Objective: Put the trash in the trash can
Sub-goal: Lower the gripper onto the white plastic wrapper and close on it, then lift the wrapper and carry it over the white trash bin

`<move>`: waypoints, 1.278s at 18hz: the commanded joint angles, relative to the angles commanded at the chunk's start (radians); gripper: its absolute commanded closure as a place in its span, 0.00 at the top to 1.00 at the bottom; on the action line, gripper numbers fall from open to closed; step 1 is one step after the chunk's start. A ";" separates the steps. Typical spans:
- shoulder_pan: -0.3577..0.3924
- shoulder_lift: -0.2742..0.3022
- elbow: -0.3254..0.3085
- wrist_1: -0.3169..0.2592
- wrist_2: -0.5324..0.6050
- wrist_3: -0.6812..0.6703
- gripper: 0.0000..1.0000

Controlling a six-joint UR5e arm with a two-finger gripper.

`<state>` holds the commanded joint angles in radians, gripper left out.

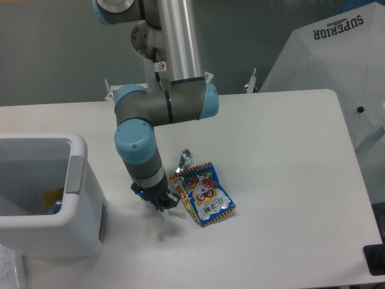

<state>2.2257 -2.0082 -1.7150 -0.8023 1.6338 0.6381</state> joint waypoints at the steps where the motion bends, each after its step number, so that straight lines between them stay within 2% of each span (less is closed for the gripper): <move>1: 0.021 0.032 0.005 0.000 -0.020 -0.006 0.00; 2: 0.044 0.051 0.018 0.002 -0.053 -0.012 0.00; 4: 0.100 0.069 0.075 0.000 -0.142 -0.067 0.00; 6: 0.152 0.112 0.142 0.000 -0.253 -0.138 0.00; 8: 0.187 0.115 0.219 0.000 -0.368 -0.231 0.00; 10: 0.201 0.132 0.290 0.002 -0.435 -0.331 0.00; 12: 0.195 0.169 0.334 0.002 -0.454 -0.426 0.00; 14: 0.189 0.225 0.348 0.002 -0.469 -0.483 0.00; 19: 0.135 0.307 0.353 0.000 -0.565 -0.558 0.00; 23: 0.037 0.310 0.342 0.000 -0.565 -0.558 0.00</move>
<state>2.2629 -1.6981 -1.3729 -0.8023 1.0692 0.0798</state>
